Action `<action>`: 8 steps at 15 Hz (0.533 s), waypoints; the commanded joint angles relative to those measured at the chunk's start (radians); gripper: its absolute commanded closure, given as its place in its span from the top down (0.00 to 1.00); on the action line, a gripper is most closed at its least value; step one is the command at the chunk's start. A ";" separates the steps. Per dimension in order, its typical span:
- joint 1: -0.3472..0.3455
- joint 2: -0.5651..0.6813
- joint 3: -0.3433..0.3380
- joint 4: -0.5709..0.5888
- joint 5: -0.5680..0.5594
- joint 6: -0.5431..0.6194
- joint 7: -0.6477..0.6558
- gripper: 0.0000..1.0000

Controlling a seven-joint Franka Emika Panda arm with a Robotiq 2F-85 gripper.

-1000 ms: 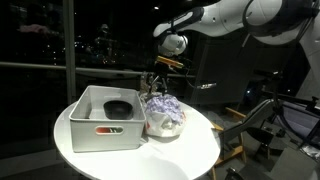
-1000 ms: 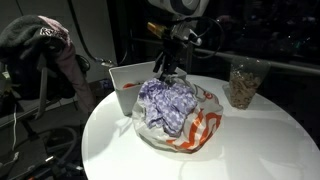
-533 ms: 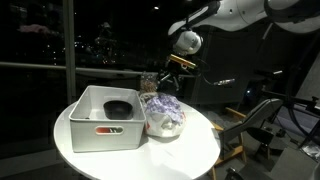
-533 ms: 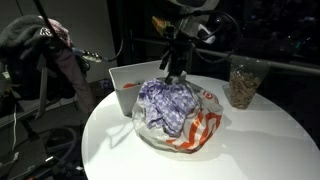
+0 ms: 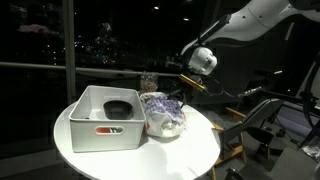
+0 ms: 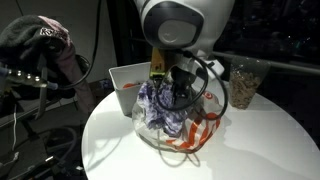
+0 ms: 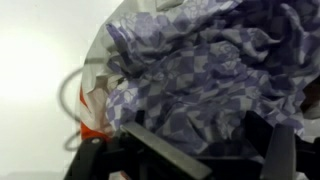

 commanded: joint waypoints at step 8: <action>-0.049 -0.005 0.090 -0.185 0.611 0.344 -0.375 0.74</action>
